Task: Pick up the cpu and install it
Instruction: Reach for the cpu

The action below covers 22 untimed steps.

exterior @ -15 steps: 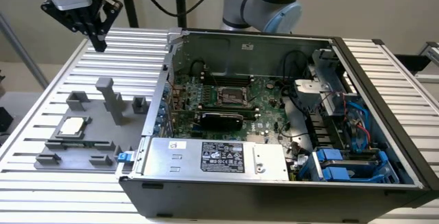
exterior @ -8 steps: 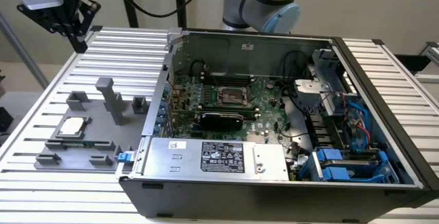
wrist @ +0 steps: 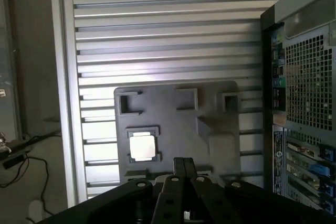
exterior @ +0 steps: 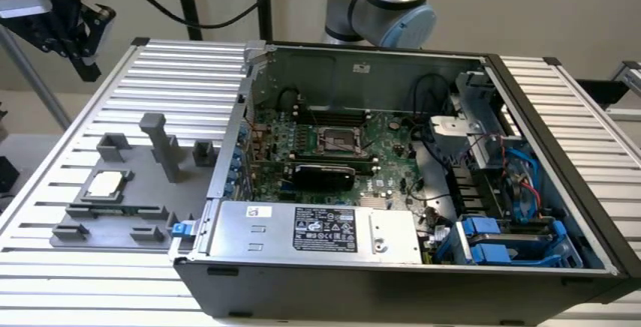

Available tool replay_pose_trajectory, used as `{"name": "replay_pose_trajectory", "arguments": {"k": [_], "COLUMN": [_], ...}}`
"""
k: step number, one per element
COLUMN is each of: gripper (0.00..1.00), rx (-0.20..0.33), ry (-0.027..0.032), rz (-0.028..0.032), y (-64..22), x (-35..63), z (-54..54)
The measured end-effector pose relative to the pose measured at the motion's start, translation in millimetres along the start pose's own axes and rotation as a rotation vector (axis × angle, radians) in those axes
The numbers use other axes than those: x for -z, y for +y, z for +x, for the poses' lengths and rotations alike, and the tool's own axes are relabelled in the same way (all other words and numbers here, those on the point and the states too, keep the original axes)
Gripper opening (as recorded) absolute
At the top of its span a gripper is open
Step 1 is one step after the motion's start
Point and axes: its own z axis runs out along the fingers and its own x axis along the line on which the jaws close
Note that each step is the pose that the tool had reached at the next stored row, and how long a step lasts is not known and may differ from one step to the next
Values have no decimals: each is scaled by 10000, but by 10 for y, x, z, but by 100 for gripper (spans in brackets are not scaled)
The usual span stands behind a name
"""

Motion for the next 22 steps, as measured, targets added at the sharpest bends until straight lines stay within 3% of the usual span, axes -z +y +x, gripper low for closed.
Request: {"name": "replay_pose_trajectory", "arguments": {"k": [3,7,13,22], "gripper": [11,11,11,11], "rx": [0,-1,-5,-6], "ry": [20,96,331,336], "rz": [10,16,32,33], "y": [-20,-56,-119,-121], "x": [-35,-80,-119,-118], "z": [136,287,393,393]}}
